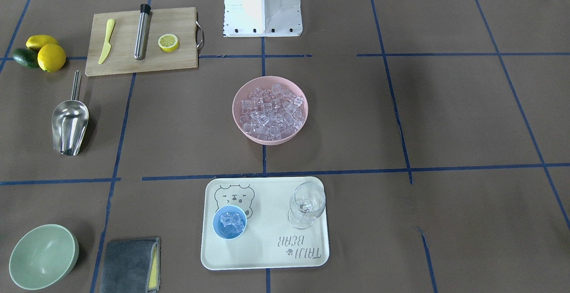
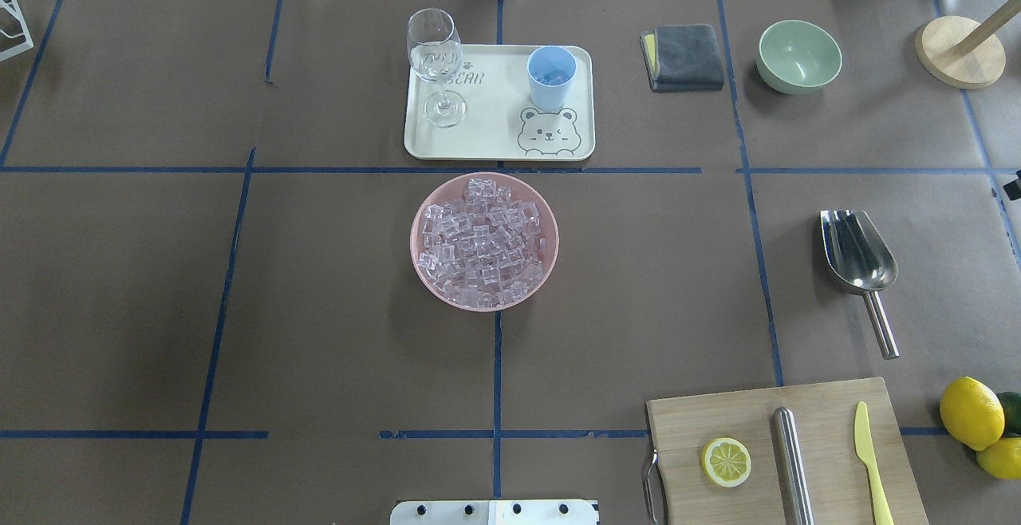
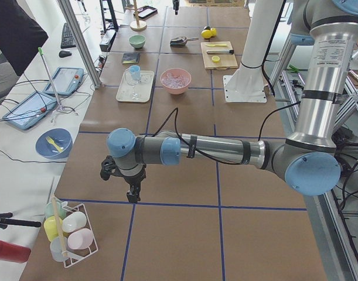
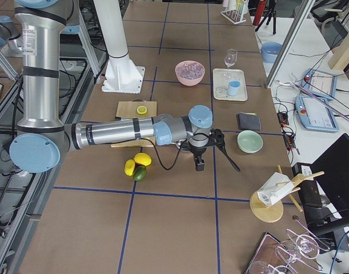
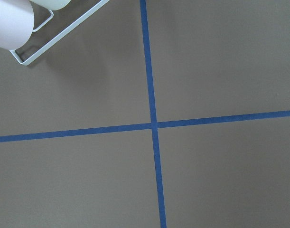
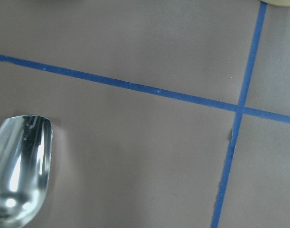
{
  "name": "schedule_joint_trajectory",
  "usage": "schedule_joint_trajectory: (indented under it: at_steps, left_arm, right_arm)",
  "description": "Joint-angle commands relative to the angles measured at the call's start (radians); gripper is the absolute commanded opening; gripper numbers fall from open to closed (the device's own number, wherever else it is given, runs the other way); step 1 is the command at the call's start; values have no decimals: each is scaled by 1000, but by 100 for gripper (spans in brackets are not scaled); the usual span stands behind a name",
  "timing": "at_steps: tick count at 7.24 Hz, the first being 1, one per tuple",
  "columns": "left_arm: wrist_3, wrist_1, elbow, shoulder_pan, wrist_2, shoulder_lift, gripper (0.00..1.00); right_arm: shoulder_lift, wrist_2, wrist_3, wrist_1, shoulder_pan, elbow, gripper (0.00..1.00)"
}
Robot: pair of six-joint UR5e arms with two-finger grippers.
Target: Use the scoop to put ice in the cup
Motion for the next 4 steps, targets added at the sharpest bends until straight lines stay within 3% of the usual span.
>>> schedule_joint_trajectory:
  at_steps: [1, 4]
  left_arm:
    - [11, -3, -22, -30, -1, 73, 100]
    - [6, -3, -57, -30, -3, 125, 100]
  right_arm:
    - [2, 20, -27, 6, 31, -39, 100]
    - [8, 23, -14, 4, 55, -67, 100]
